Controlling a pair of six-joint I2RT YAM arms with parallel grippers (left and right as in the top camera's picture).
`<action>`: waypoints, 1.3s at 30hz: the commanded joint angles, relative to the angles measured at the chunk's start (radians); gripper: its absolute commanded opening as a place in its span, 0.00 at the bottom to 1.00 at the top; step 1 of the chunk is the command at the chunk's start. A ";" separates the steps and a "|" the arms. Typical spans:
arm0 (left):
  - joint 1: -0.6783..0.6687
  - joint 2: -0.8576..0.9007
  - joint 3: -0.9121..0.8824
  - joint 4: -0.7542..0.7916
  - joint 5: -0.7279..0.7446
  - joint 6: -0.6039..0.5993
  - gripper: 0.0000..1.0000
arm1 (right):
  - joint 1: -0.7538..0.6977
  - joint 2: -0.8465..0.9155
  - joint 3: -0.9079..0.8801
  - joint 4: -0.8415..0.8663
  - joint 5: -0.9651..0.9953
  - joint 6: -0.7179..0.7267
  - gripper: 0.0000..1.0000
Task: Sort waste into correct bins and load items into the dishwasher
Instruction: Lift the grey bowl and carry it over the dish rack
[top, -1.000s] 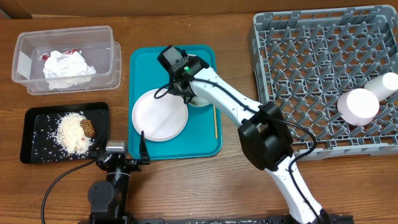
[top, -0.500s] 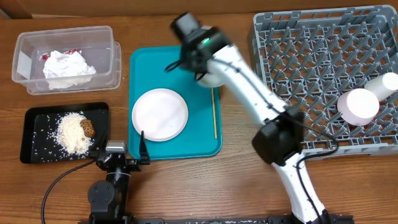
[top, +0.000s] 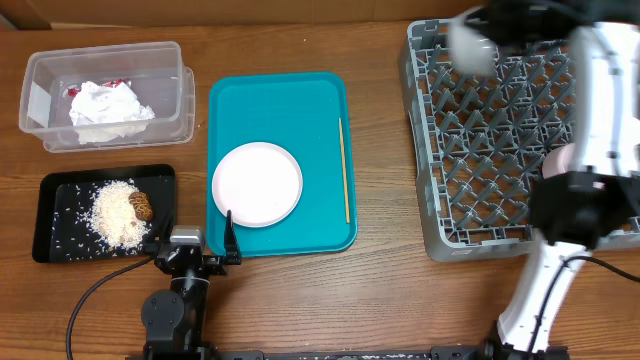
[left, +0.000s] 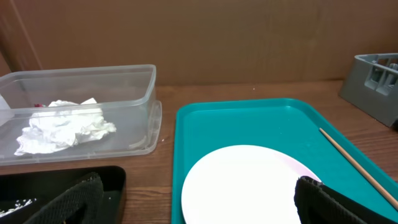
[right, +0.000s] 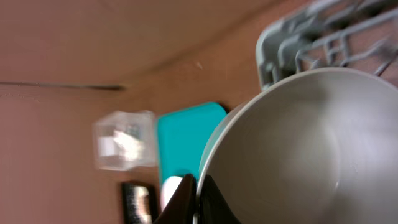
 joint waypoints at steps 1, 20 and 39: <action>0.007 -0.012 -0.007 0.004 -0.009 -0.006 1.00 | -0.087 -0.001 -0.046 -0.009 -0.275 -0.098 0.04; 0.007 -0.012 -0.007 0.004 -0.009 -0.006 1.00 | -0.285 -0.001 -0.451 0.037 -0.333 -0.051 0.04; 0.007 -0.012 -0.007 0.004 -0.009 -0.006 1.00 | -0.370 -0.002 -0.452 0.000 -0.138 -0.033 0.13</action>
